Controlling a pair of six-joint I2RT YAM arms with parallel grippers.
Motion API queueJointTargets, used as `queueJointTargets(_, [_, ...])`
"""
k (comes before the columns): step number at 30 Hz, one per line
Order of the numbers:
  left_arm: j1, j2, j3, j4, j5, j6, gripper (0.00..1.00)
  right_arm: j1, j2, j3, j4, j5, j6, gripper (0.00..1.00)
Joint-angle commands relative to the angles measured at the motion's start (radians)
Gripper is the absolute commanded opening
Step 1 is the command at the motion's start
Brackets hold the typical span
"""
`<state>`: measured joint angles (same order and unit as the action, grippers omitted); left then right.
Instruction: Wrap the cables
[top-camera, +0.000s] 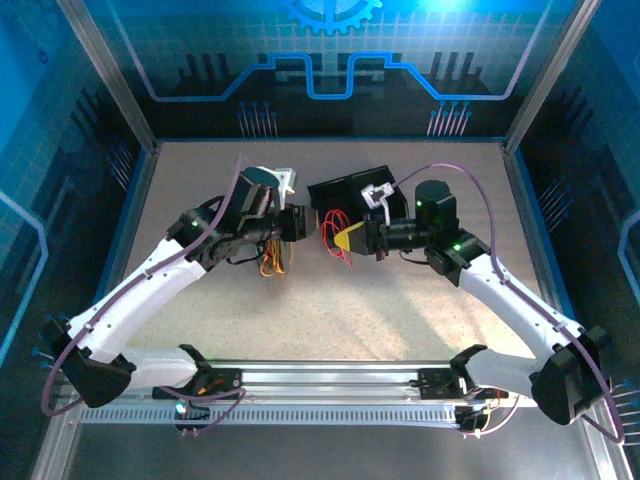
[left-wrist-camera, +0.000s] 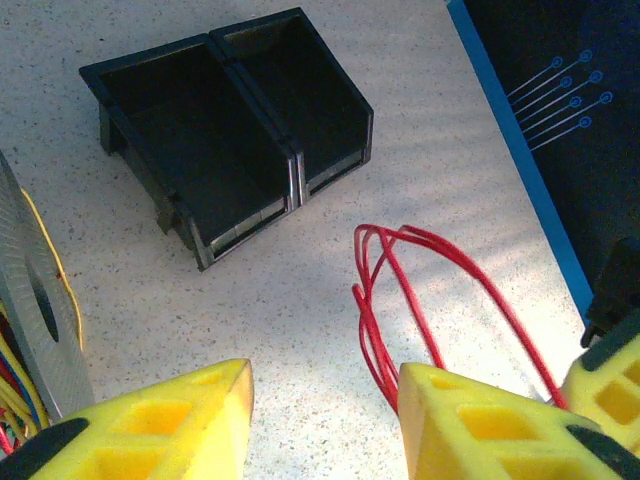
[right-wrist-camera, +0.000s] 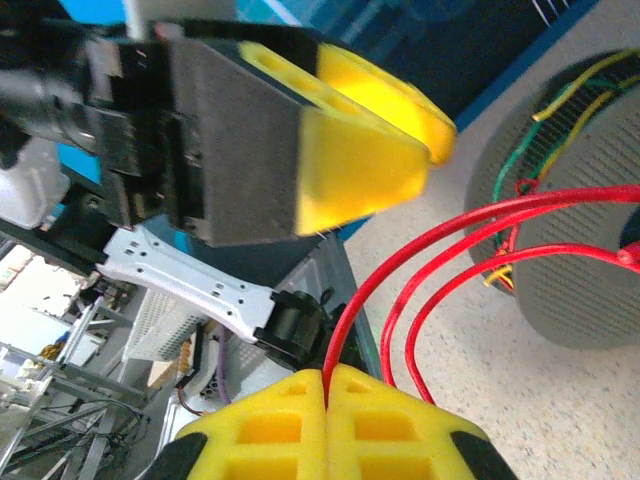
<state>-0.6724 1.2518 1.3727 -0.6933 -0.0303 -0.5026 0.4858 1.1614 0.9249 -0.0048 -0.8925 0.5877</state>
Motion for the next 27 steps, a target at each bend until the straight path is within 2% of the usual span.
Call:
queueJointTargets(1, [-0.011,-0.054,0.012,0.018,-0.003,-0.012,0.43,0.015,-0.007,0.033,-0.090,0.038,-0.072,0.00])
queueJointTargets(4, [-0.026,-0.059,0.000,0.039,0.038,-0.022,0.42,0.020,0.005,0.038,-0.089,0.041,-0.071,0.00])
queueJointTargets(5, [-0.036,-0.049,0.002,0.043,0.055,-0.018,0.38,0.023,0.008,0.040,-0.089,0.044,-0.071,0.00])
queueJointTargets(7, [-0.055,-0.026,0.014,0.036,0.069,-0.009,0.36,0.025,0.013,0.041,-0.085,0.044,-0.068,0.00])
queueJointTargets(9, [-0.075,0.008,0.028,0.023,0.069,0.006,0.32,0.026,0.016,0.043,-0.083,0.046,-0.064,0.00])
queueJointTargets(15, [-0.095,0.065,0.051,-0.011,0.021,0.029,0.28,0.026,0.012,0.041,-0.088,0.049,-0.060,0.00])
queueJointTargets(27, [-0.094,0.090,0.042,-0.013,0.001,0.039,0.25,0.025,0.010,0.044,-0.069,0.036,-0.040,0.00])
